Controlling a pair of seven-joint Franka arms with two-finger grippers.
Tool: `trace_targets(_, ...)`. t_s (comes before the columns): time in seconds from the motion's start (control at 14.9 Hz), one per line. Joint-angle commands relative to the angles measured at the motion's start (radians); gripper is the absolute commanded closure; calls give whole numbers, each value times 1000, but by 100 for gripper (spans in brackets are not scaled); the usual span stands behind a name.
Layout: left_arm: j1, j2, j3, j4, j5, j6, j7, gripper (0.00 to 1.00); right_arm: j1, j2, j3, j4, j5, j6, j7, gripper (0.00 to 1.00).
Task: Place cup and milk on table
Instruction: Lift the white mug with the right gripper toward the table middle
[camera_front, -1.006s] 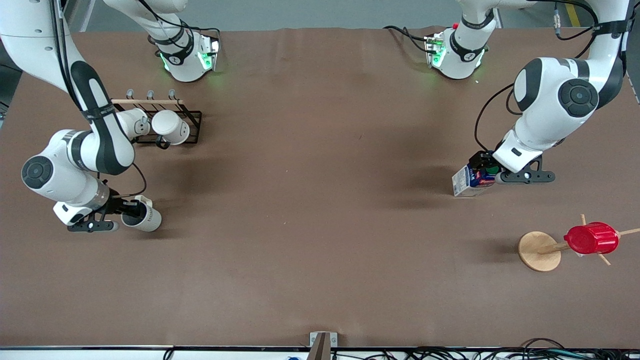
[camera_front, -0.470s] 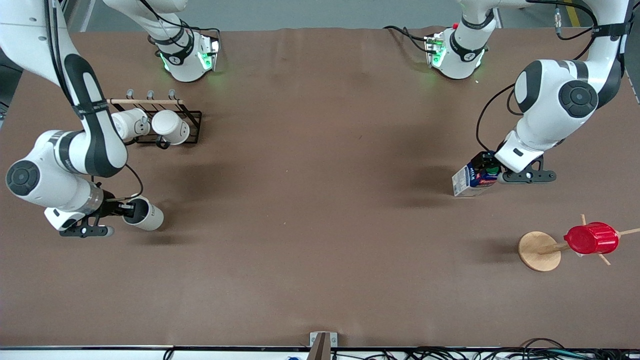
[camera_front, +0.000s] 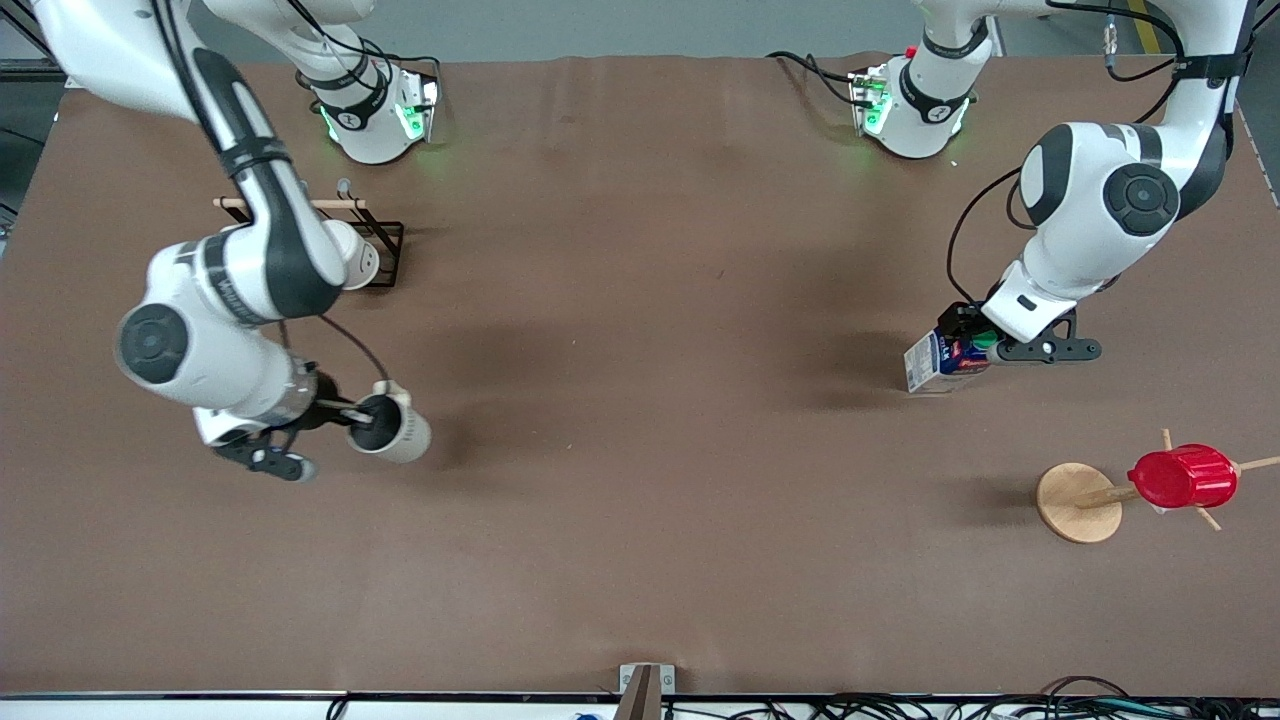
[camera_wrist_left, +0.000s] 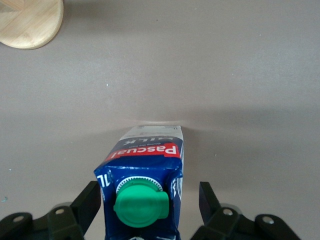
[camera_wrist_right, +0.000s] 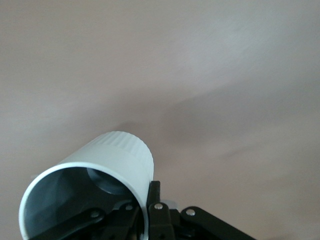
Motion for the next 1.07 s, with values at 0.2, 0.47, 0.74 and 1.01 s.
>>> trace_targets(0.2, 7, -18, -4, -12, 17, 14, 20, 76, 237, 151, 10, 165, -66, 13, 445, 100)
trace_targets(0.47, 7, -18, -2, 6, 17, 8, 20, 76, 336, 233, 11, 218, -142, 19, 606, 100)
trace_targets(0.74, 4, 11, -5, 116, 17, -24, 17, 85, 406, 262, 11, 209, -137, 126, 609, 100)
trace_targets(1.01, -15, 95, -8, 346, 1, -179, 6, 92, 428, 290, 11, 207, -169, 129, 639, 99)
